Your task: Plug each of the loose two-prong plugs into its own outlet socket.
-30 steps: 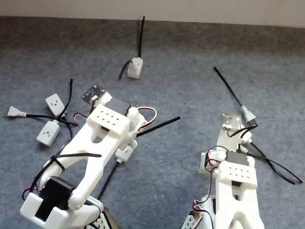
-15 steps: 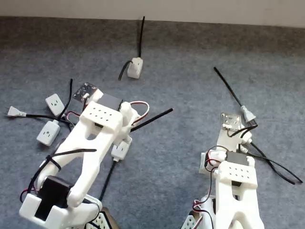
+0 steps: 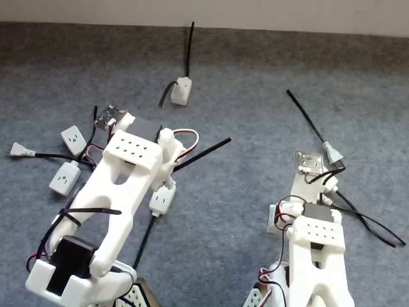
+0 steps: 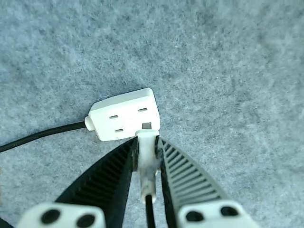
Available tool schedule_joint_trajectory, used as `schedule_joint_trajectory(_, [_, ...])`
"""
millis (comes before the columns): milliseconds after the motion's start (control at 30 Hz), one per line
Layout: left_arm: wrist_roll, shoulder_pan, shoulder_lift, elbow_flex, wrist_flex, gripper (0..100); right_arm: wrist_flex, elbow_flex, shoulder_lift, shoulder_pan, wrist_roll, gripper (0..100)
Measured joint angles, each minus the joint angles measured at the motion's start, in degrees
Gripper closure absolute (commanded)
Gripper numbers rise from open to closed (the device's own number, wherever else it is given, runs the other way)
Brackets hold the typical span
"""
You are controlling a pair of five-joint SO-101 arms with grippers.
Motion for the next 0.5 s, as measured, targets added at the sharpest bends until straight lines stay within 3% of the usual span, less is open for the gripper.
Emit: schedule_joint_trajectory(500, [5.0,-3.5,0.0,2.3,-2.7,99,0.0,0.0,0.0,0.0,0.0,99.1])
